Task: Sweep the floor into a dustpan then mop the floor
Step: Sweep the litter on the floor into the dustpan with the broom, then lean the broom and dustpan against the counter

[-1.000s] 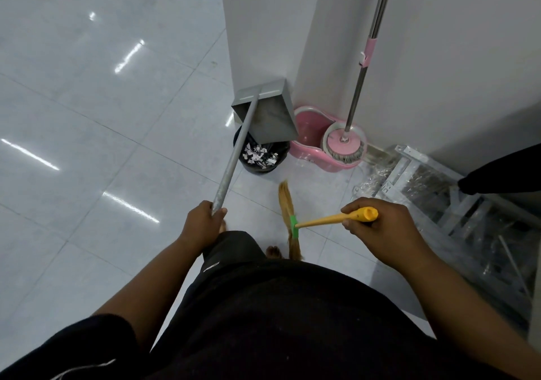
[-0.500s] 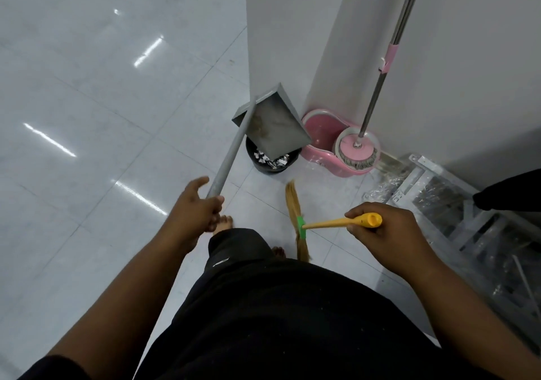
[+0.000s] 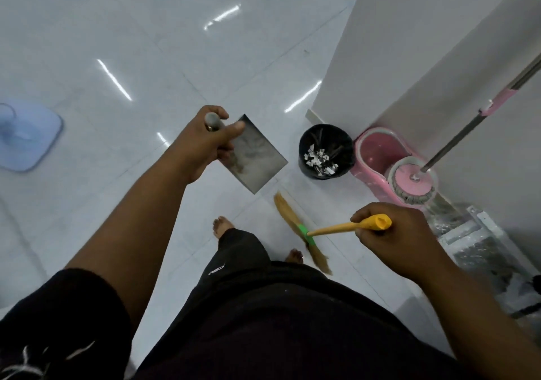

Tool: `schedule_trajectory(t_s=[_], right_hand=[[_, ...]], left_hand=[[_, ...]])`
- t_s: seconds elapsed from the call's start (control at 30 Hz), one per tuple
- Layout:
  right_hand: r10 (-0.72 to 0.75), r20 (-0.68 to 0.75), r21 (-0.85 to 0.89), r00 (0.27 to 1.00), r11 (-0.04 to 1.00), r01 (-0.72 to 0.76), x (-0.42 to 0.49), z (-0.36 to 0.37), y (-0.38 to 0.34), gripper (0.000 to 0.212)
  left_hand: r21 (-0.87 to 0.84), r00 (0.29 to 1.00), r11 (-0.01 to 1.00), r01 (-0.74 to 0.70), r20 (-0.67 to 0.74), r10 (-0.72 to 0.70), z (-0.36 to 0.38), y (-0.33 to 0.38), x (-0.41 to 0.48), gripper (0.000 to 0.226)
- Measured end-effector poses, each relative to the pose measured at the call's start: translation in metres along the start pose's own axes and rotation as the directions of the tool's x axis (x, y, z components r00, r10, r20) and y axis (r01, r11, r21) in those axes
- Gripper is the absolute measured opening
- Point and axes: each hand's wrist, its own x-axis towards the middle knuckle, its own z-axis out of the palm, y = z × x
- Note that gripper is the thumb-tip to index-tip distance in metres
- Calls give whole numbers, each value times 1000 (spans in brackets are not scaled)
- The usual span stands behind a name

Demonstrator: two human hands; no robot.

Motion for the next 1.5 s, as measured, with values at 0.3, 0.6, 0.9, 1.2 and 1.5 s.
schedule_trajectory(t_s=[0.3, 0.6, 0.9, 1.2, 1.5], right_hand=[[-252, 176, -81, 952, 960, 269, 115, 30, -102, 23], [-482, 296, -116, 825, 839, 531, 203, 78, -231, 20], [-649, 399, -27, 648, 698, 715, 262, 138, -353, 20], [-738, 510, 174, 442, 591, 787, 344, 203, -463, 23], [-778, 617, 331, 122, 397, 856, 396, 272, -589, 22]], left_hand=[[88, 937, 991, 103, -342, -67, -147, -45, 16, 12], [239, 830, 926, 293, -544, -122, -268, -91, -29, 31], [4, 551, 957, 289, -818, -163, -348, -131, -85, 11], [-287, 214, 921, 263, -914, -346, -399, -154, -114, 10], [-453, -97, 883, 121, -891, -443, -454, -161, -142, 3]])
